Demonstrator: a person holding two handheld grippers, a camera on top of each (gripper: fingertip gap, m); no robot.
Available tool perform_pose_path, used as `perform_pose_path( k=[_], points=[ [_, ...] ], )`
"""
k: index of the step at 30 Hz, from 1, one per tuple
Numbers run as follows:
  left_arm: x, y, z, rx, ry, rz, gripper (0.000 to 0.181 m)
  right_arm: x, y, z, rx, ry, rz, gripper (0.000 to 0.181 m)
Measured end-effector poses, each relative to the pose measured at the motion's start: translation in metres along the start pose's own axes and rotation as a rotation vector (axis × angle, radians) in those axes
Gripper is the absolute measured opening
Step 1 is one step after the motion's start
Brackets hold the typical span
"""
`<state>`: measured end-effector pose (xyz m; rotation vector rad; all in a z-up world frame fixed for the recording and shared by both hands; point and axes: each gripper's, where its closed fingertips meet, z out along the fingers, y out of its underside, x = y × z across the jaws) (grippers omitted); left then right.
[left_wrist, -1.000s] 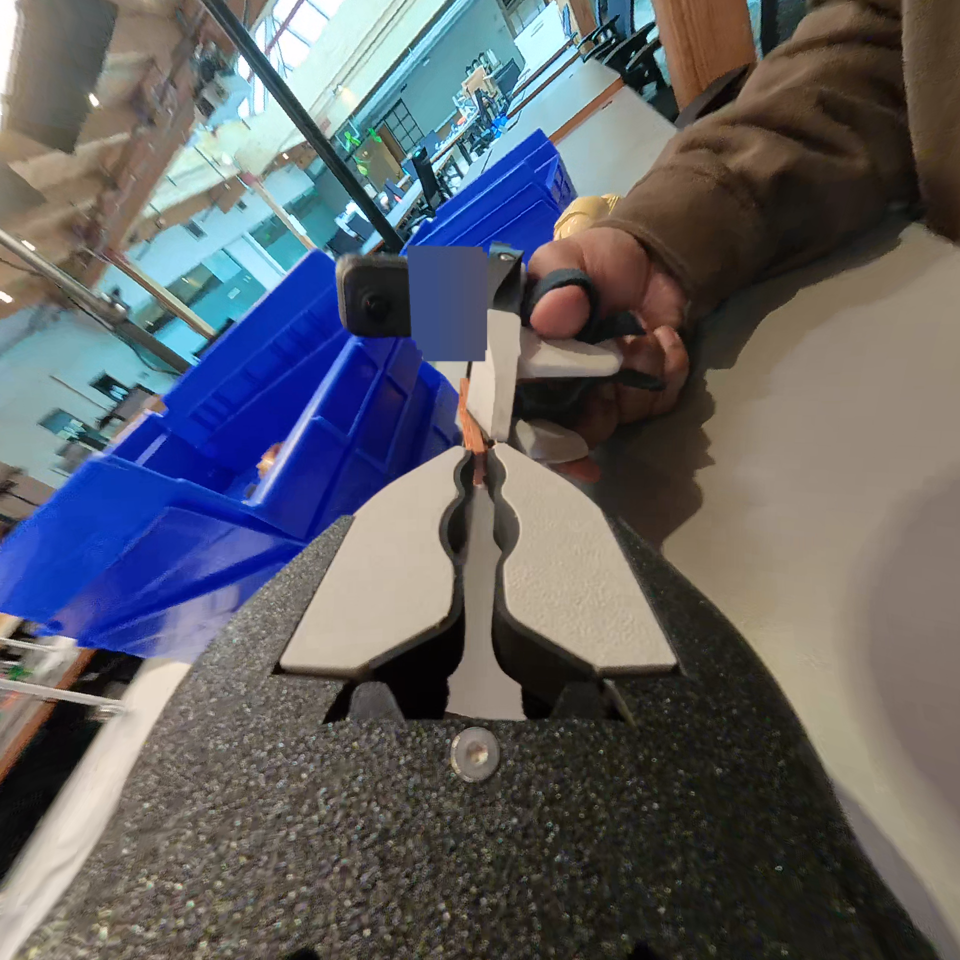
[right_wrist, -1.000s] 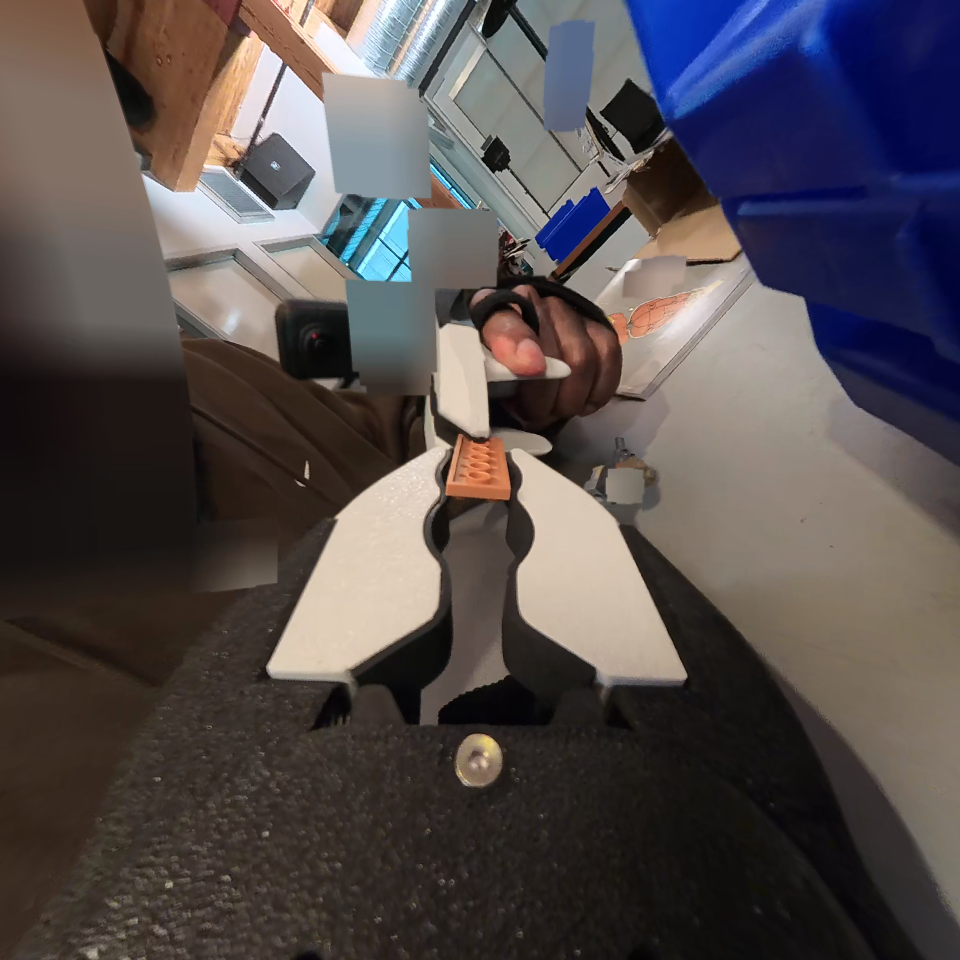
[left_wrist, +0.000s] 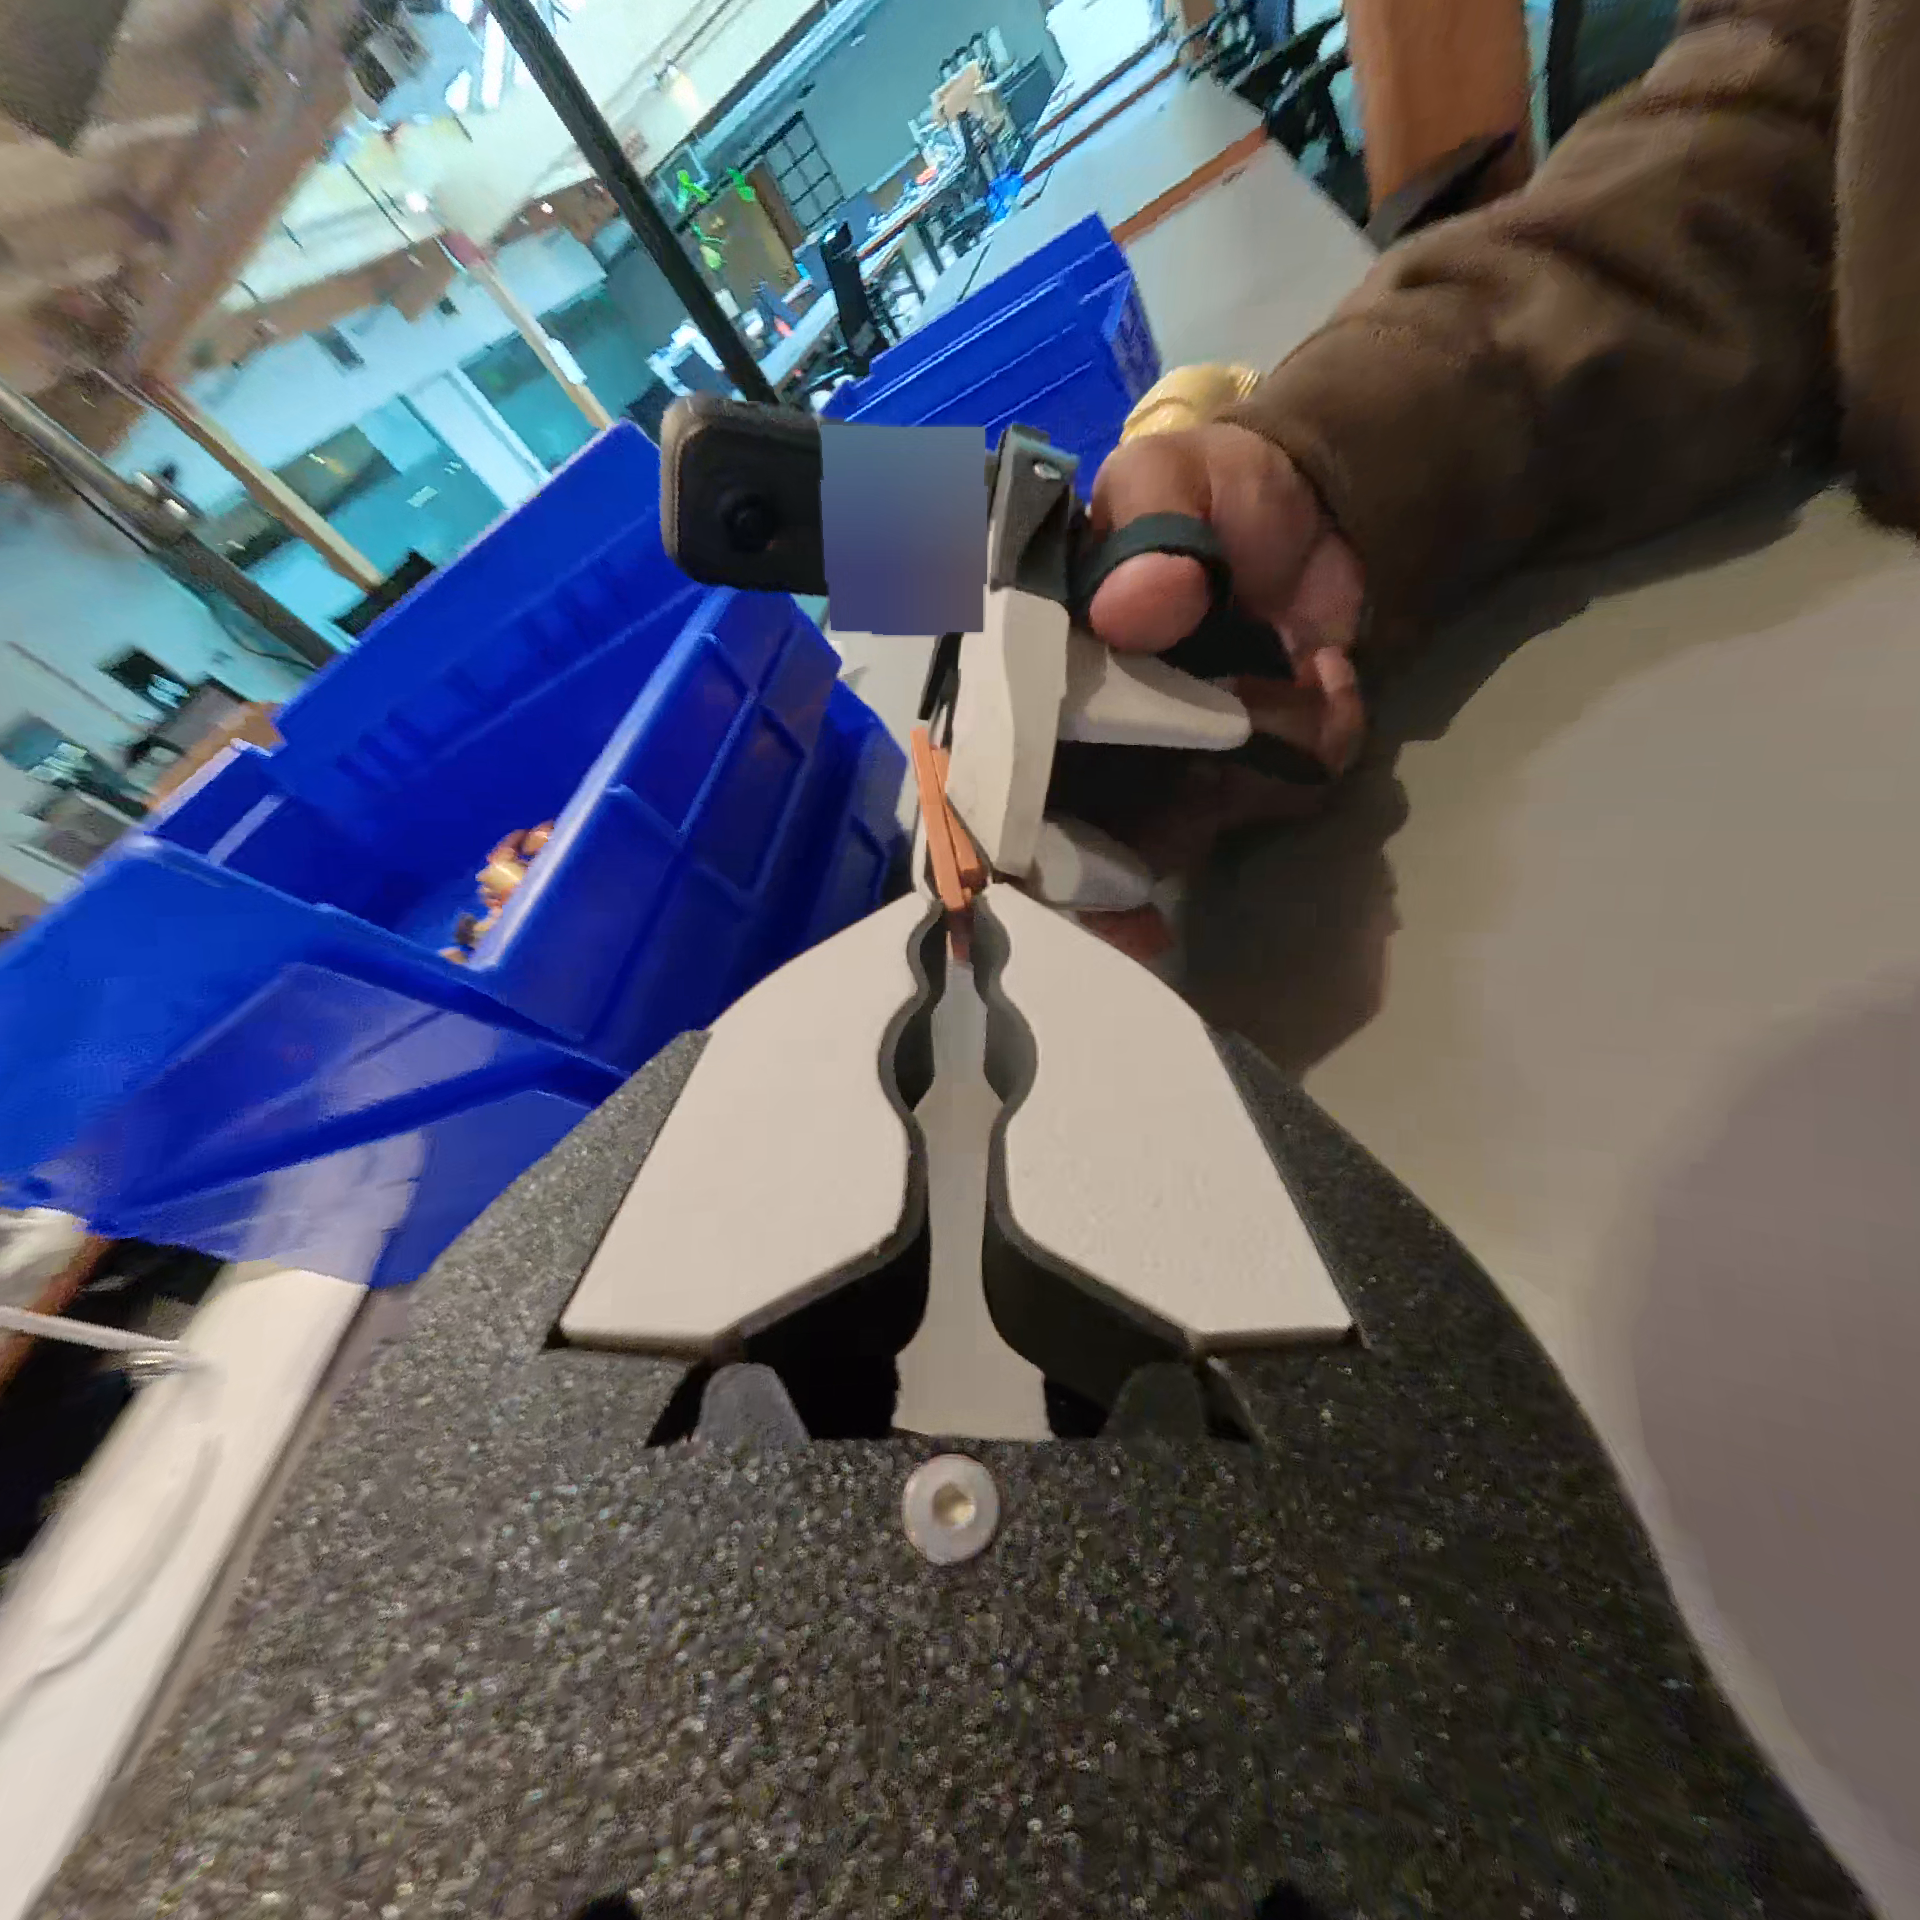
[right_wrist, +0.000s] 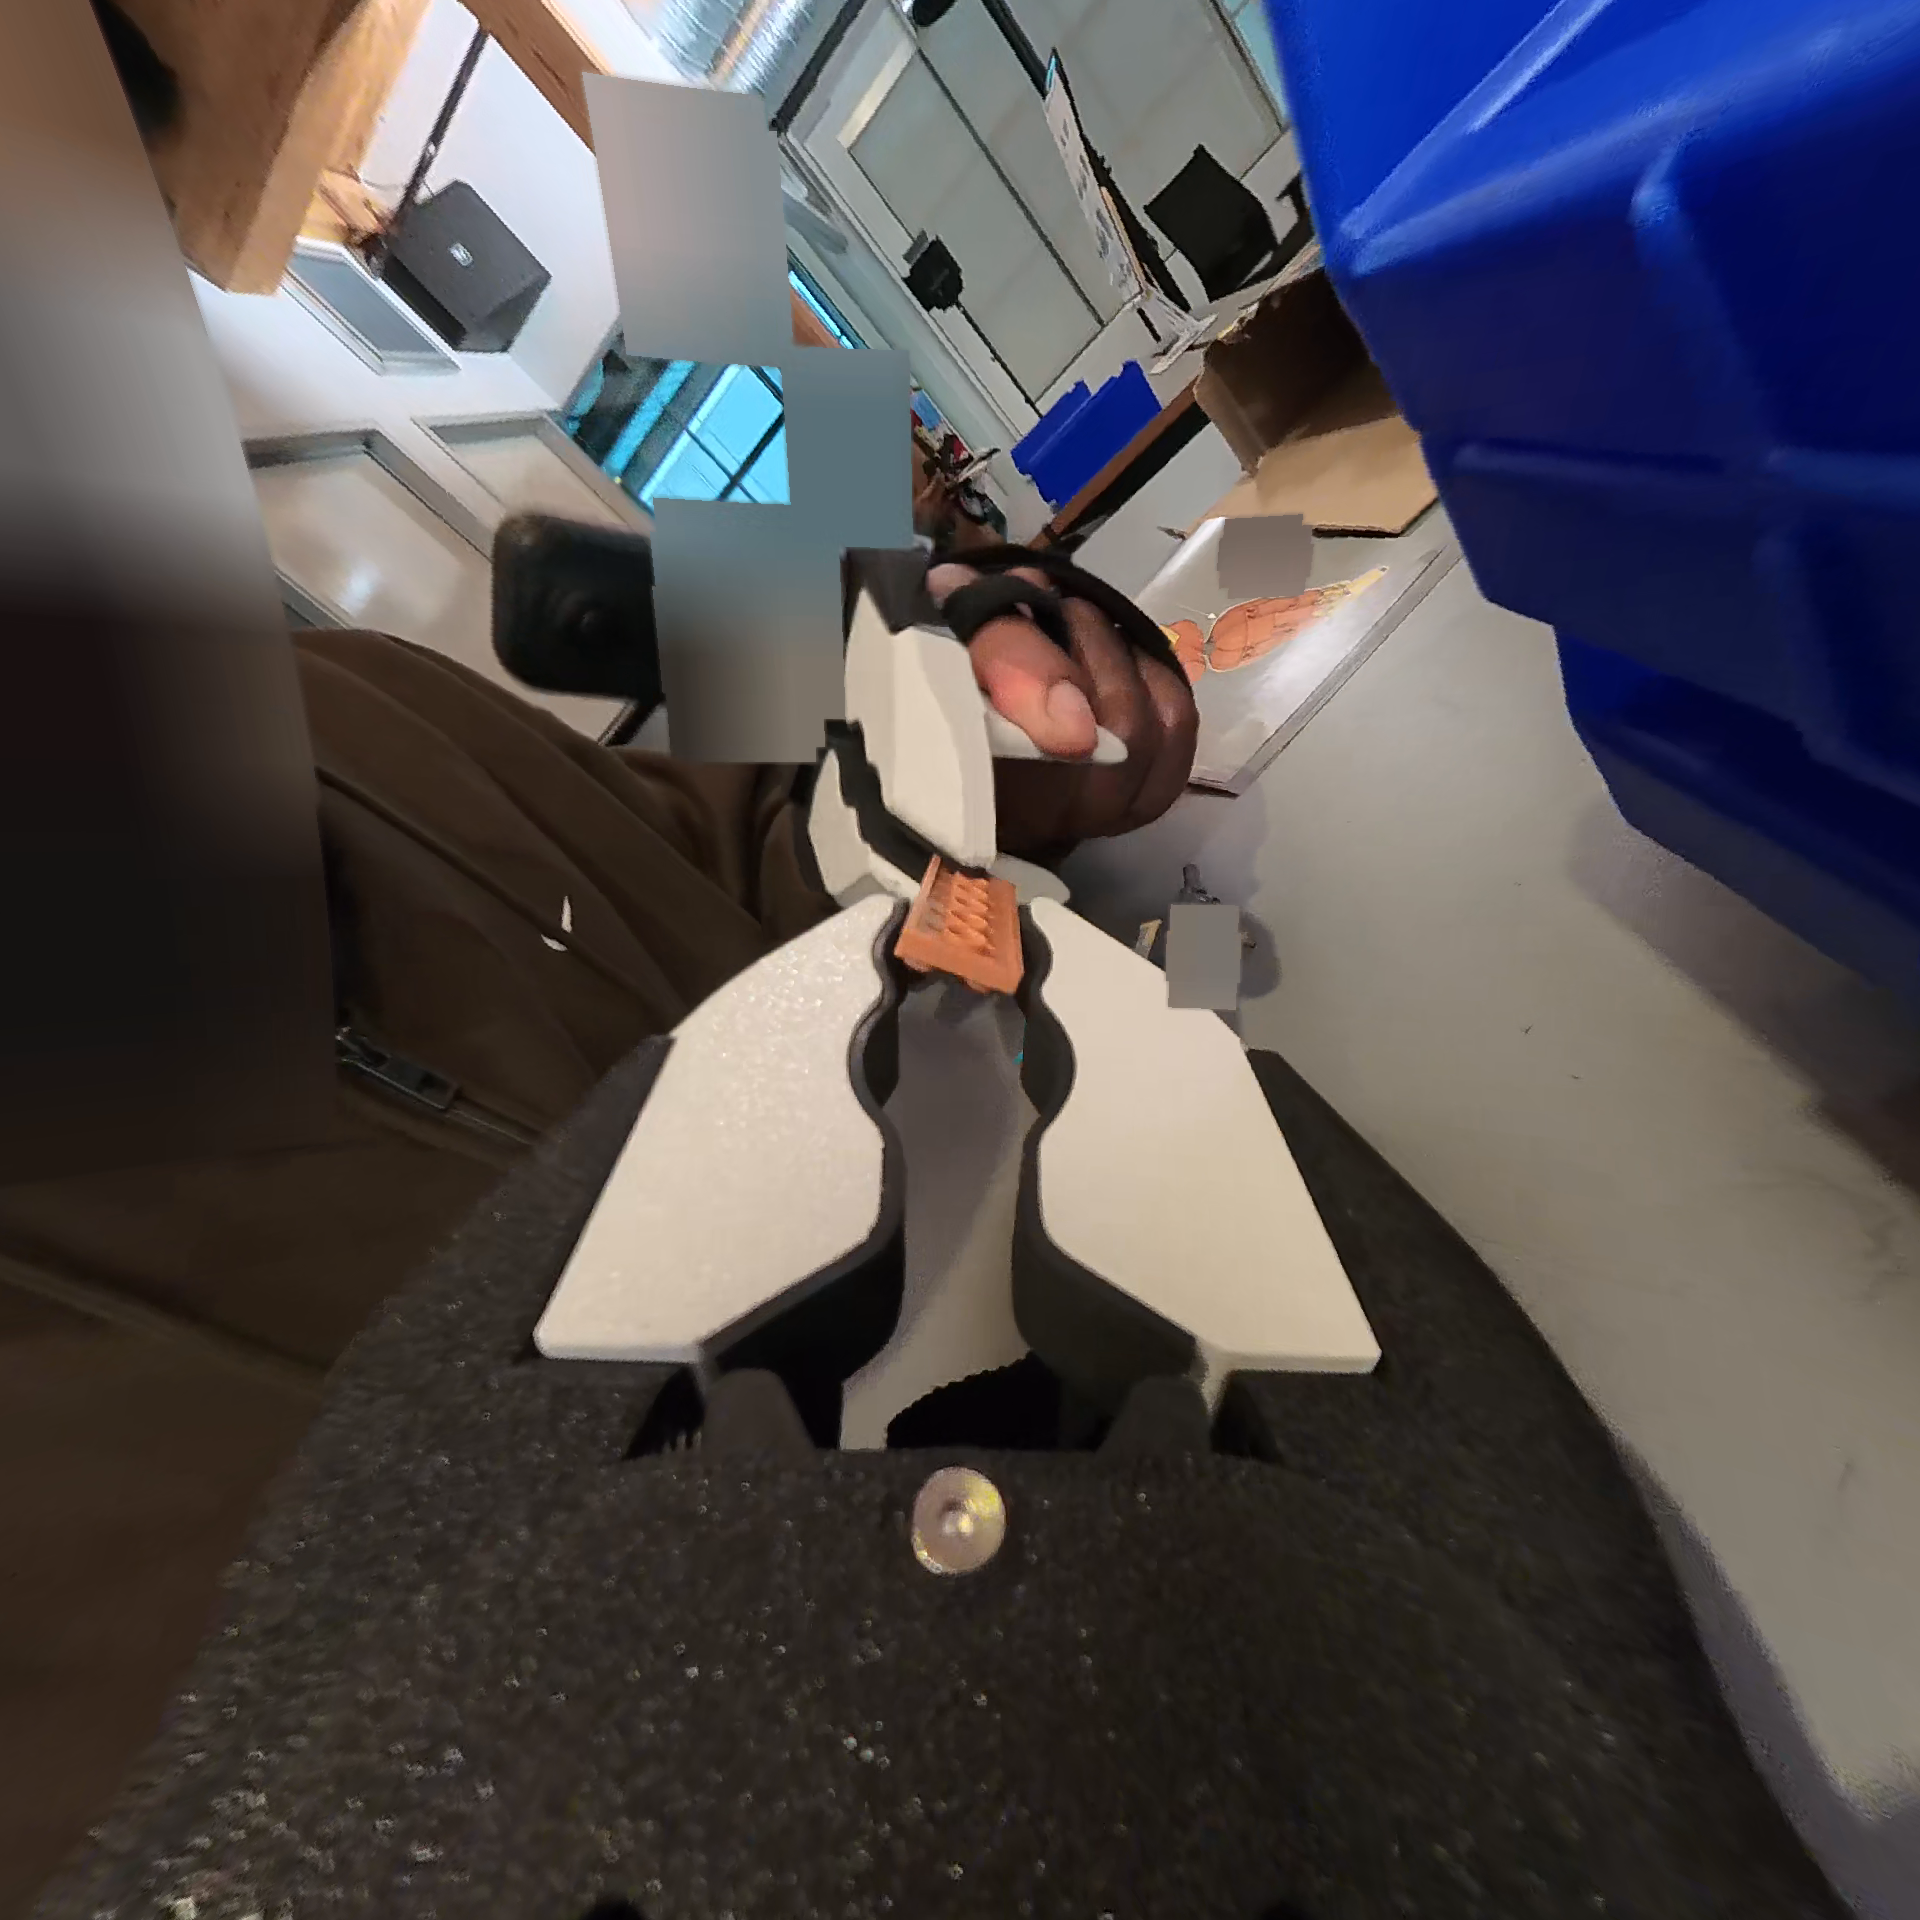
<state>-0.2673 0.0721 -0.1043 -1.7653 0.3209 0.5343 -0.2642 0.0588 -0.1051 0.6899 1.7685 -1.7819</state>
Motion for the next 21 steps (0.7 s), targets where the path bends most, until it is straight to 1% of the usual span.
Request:
perform_pose_path(
  k=[5,8,12,16,21],
  points=[
    [-0.001,0.002,0.002,-0.064,-0.108,0.232,0.004,0.003,-0.003,0.0,0.033,-0.01,0.064,0.018],
    [-0.002,0.003,0.002,-0.08,-0.137,0.28,0.004,0.004,-0.004,0.0,0.042,0.001,0.058,0.018],
    [-0.001,0.005,0.002,-0.071,-0.088,0.184,0.004,0.006,-0.002,0.0,0.025,0.048,-0.023,0.018],
    [0.007,0.009,0.0,-0.077,0.032,0.075,0.005,0.008,0.006,0.002,-0.056,0.11,-0.127,0.018],
    [0.017,0.012,-0.003,-0.08,0.171,-0.081,0.006,0.009,0.019,0.002,-0.16,0.136,-0.2,0.018]
  ],
)
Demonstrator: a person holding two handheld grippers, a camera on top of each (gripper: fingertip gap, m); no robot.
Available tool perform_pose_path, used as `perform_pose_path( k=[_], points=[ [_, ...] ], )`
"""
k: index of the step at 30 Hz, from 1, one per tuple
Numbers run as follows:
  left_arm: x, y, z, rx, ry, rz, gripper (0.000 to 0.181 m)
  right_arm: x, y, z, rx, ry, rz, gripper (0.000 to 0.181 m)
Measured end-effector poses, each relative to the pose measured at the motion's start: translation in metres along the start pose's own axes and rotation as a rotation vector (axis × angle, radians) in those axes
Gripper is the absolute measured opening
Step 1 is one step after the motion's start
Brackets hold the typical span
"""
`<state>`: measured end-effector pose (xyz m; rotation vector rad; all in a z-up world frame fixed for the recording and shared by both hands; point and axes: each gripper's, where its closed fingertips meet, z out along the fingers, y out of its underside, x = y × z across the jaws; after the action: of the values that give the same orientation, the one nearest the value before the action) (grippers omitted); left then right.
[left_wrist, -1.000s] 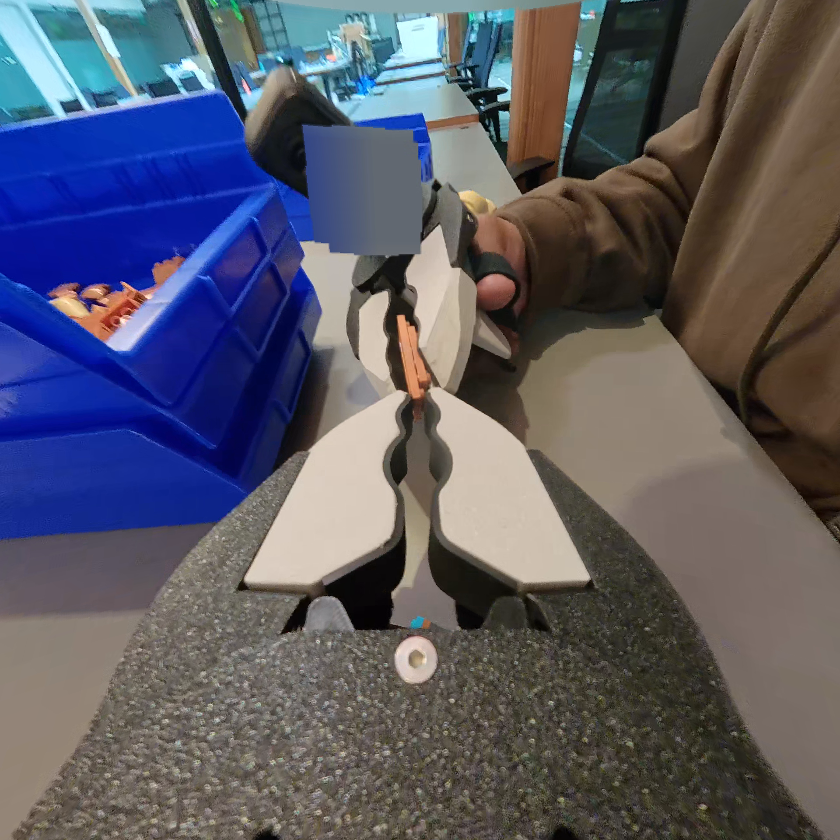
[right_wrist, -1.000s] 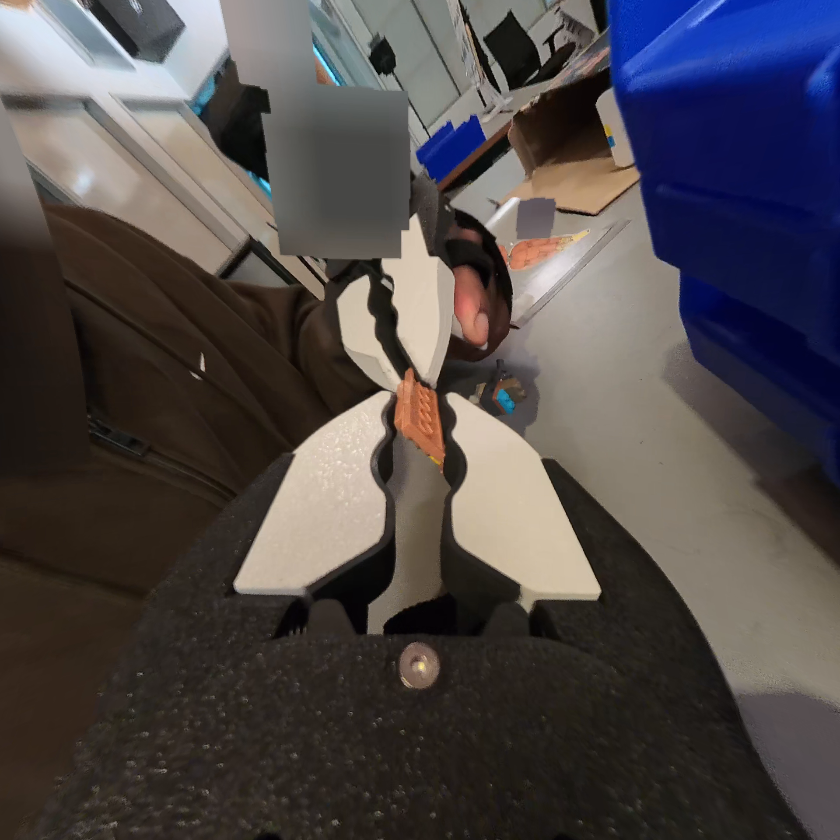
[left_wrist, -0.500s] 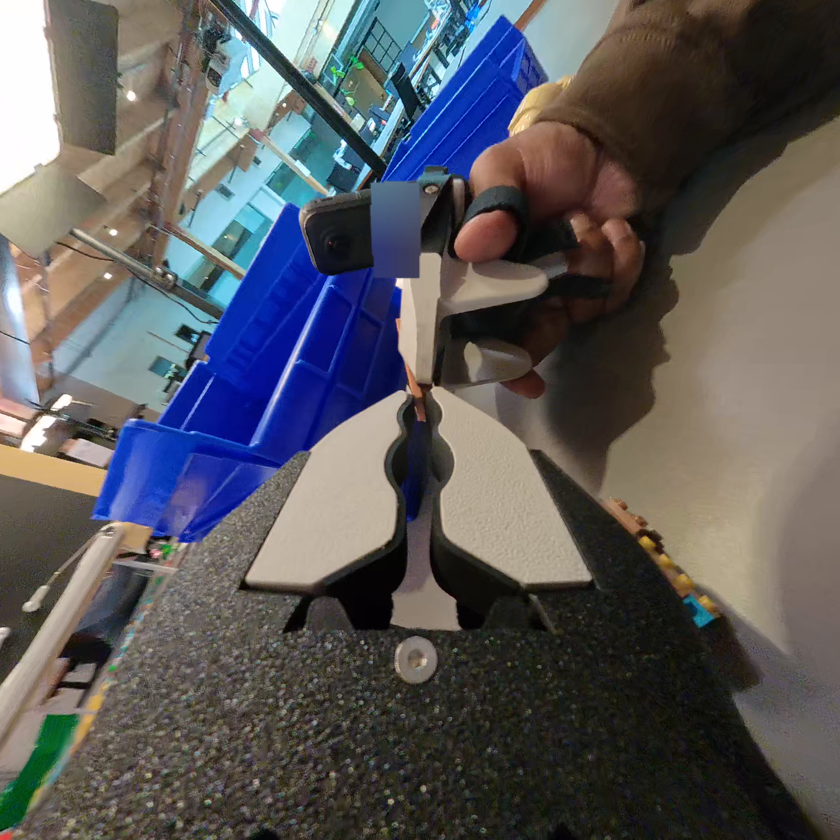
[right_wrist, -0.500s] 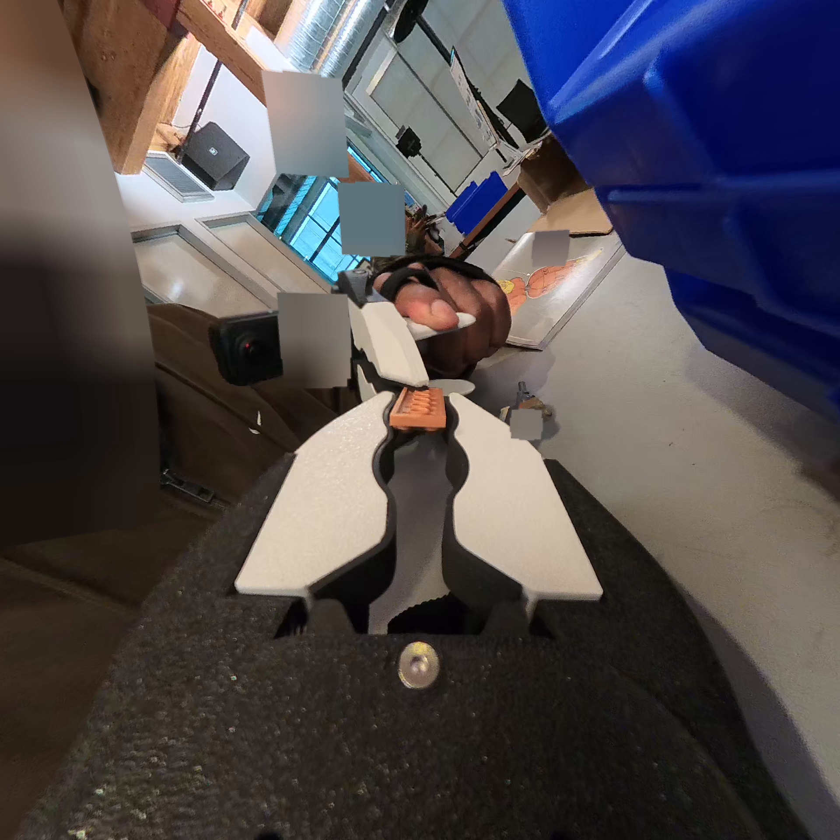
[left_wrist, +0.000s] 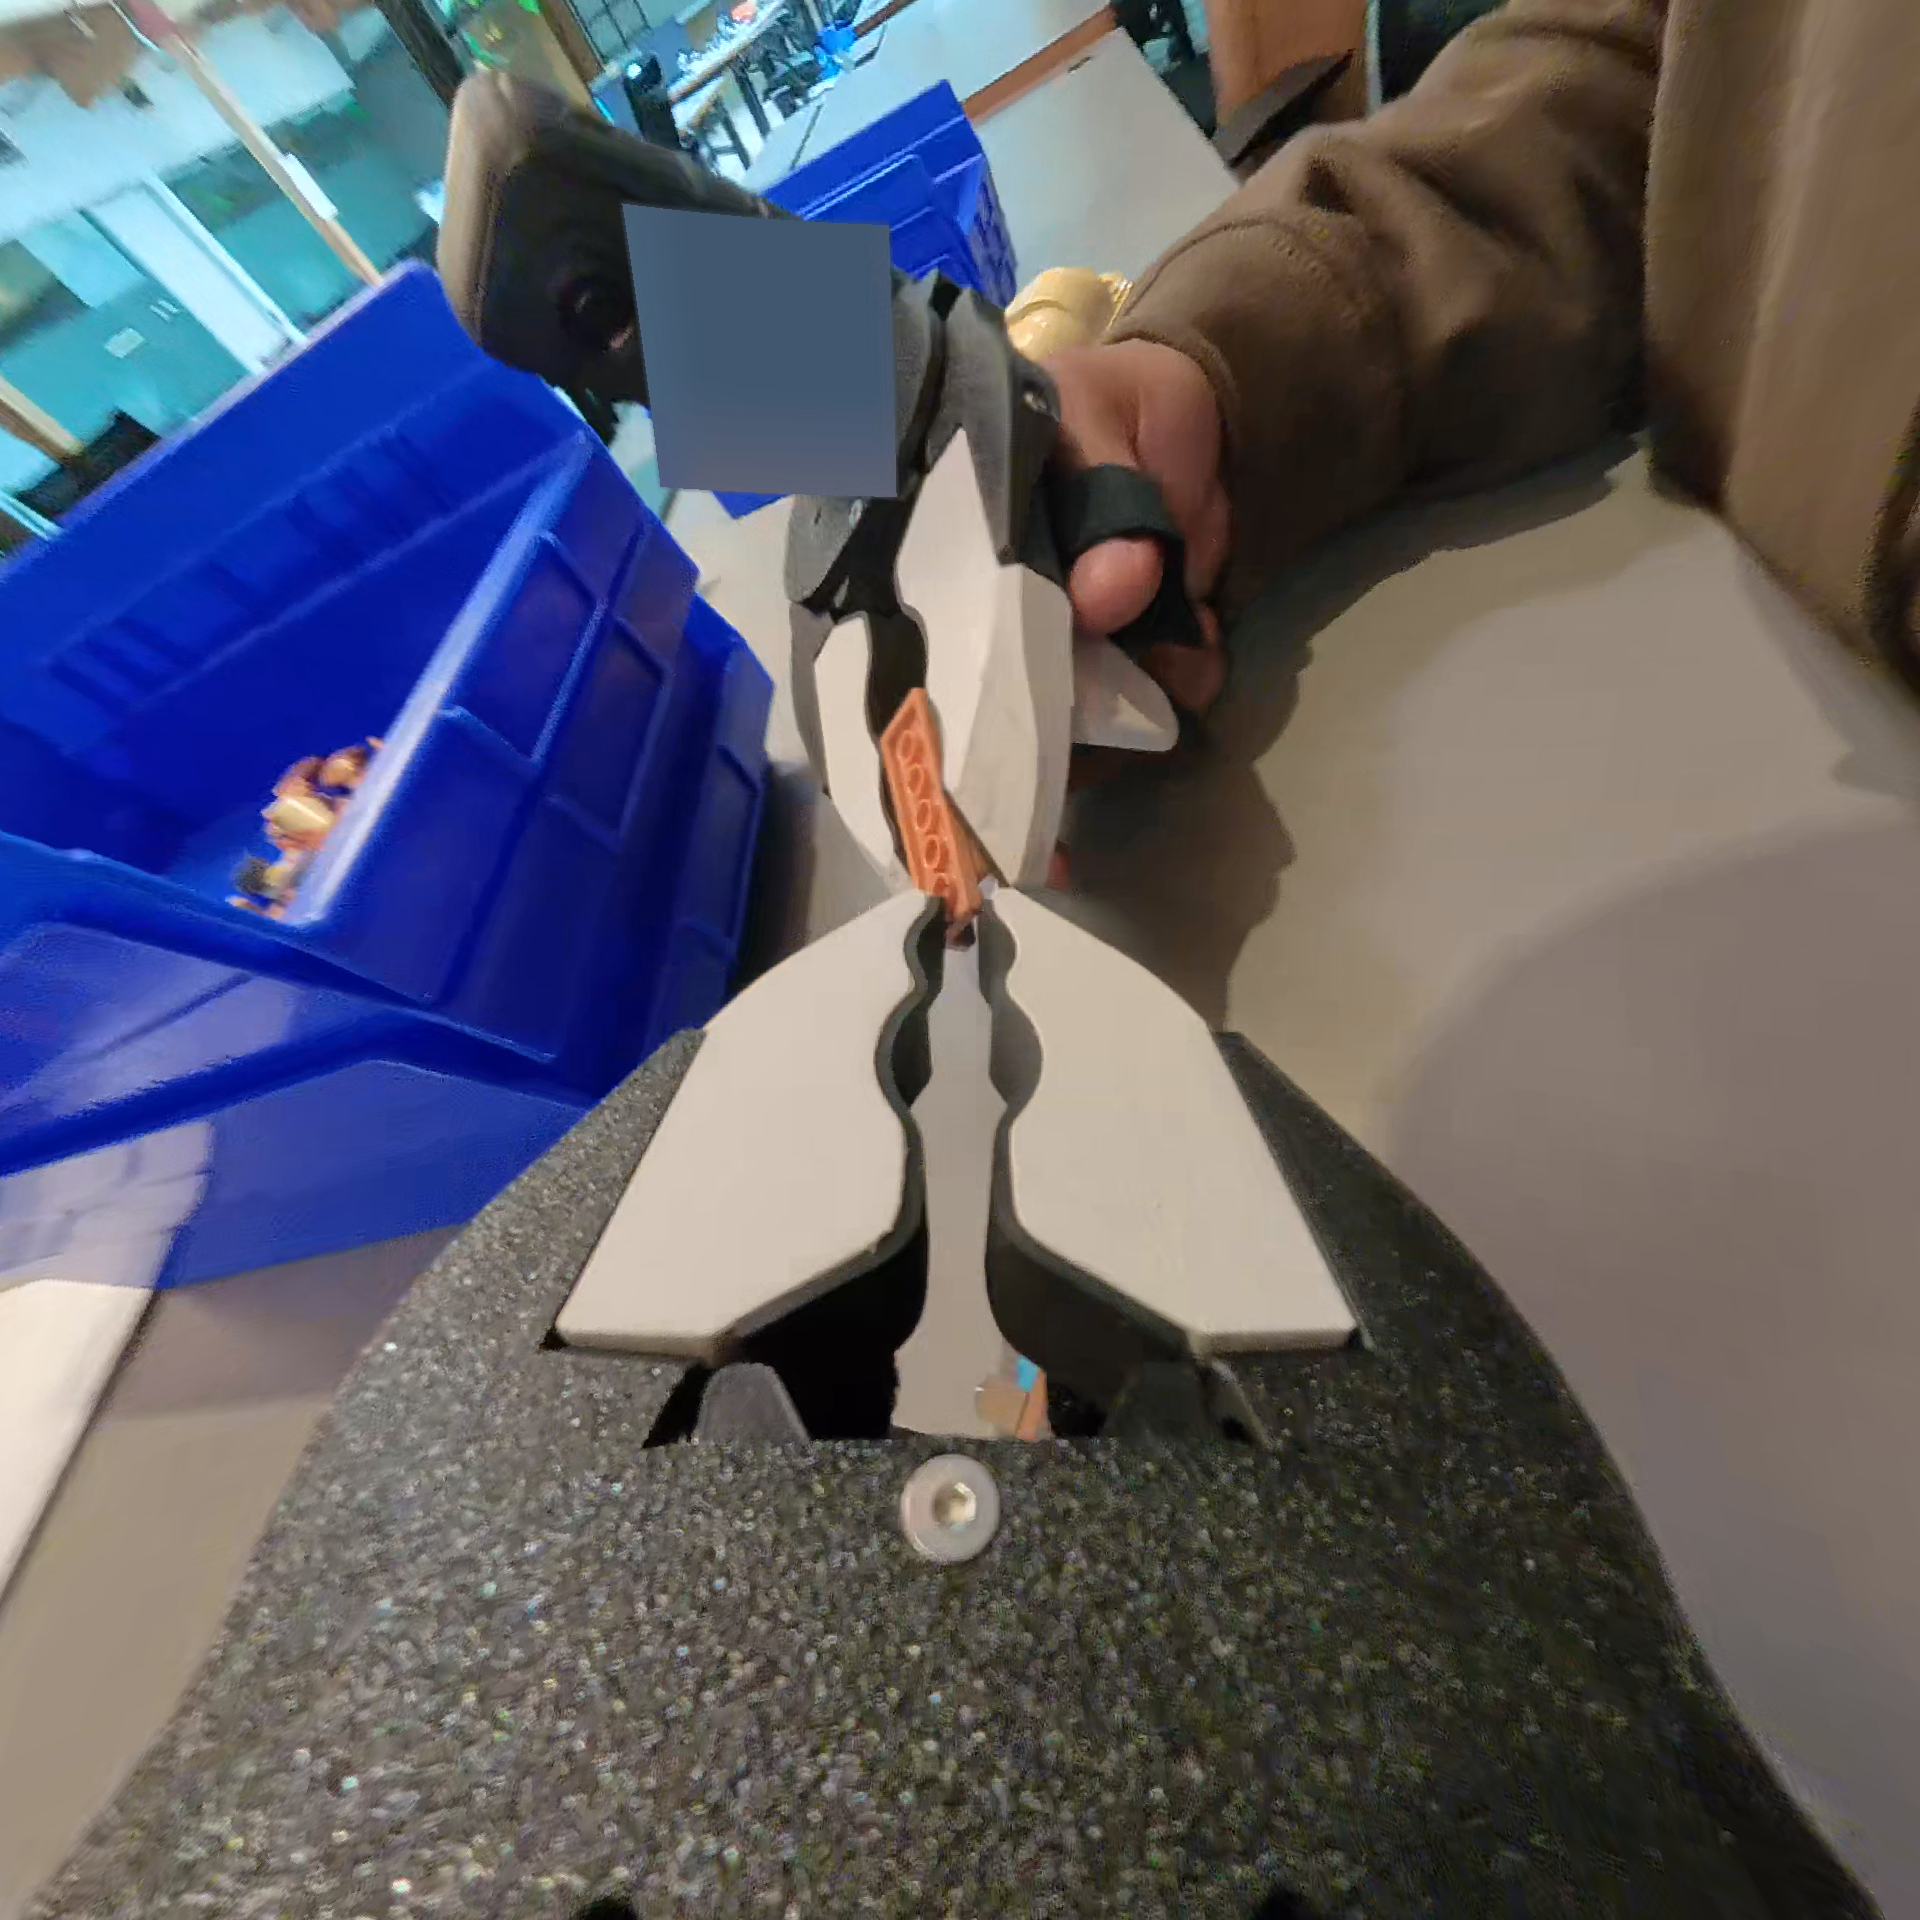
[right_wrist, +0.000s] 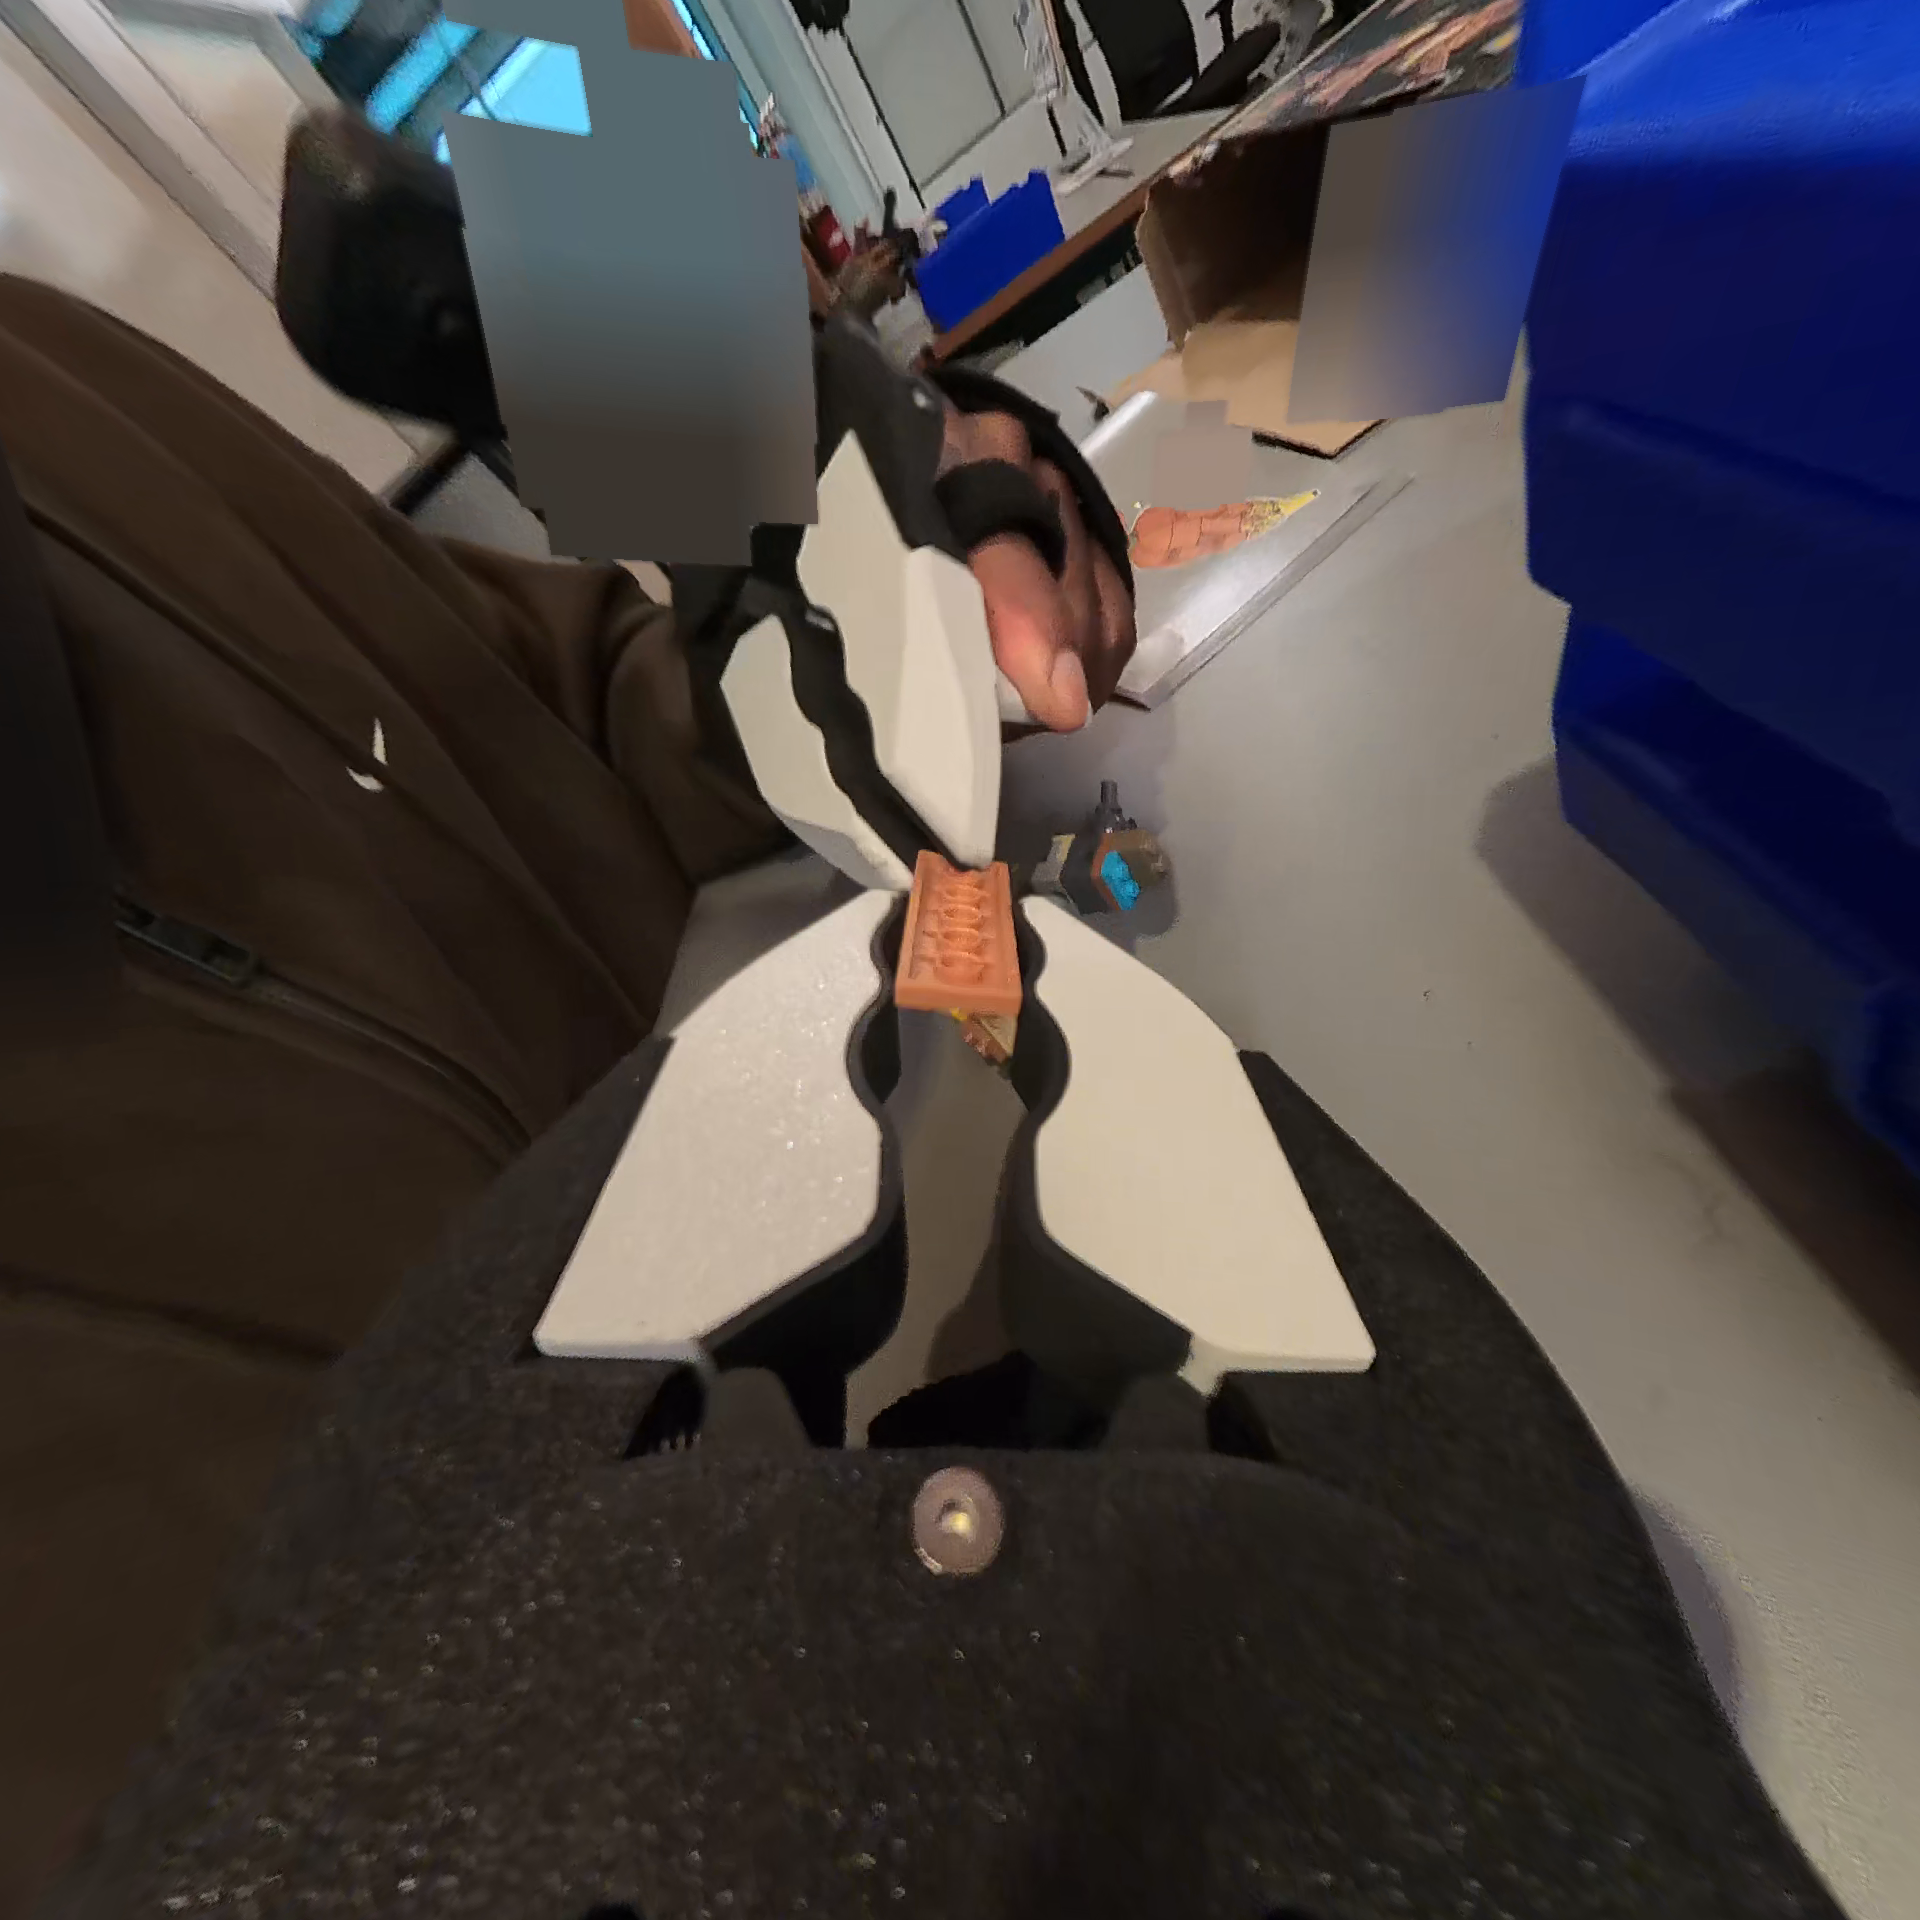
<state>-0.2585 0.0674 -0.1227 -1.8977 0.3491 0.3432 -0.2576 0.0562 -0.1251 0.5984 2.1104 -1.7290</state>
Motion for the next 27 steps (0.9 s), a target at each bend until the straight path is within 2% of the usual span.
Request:
perform_pose_path(
  k=[17,22,25,27],
  points=[
    [0.013,0.007,0.003,0.018,0.26,-0.503,0.007,0.003,0.02,0.001,-0.146,0.057,-0.142,0.018],
    [0.013,0.007,0.004,0.023,0.284,-0.569,0.007,0.004,0.02,0.0,-0.152,0.062,-0.16,0.019],
    [0.01,-0.001,0.0,0.081,0.33,-0.663,0.004,0.007,0.023,0.0,-0.176,0.094,-0.198,0.018],
    [0.013,0.001,0.0,0.074,0.338,-0.634,0.004,0.006,0.02,0.0,-0.154,0.088,-0.192,0.018]
  ],
)
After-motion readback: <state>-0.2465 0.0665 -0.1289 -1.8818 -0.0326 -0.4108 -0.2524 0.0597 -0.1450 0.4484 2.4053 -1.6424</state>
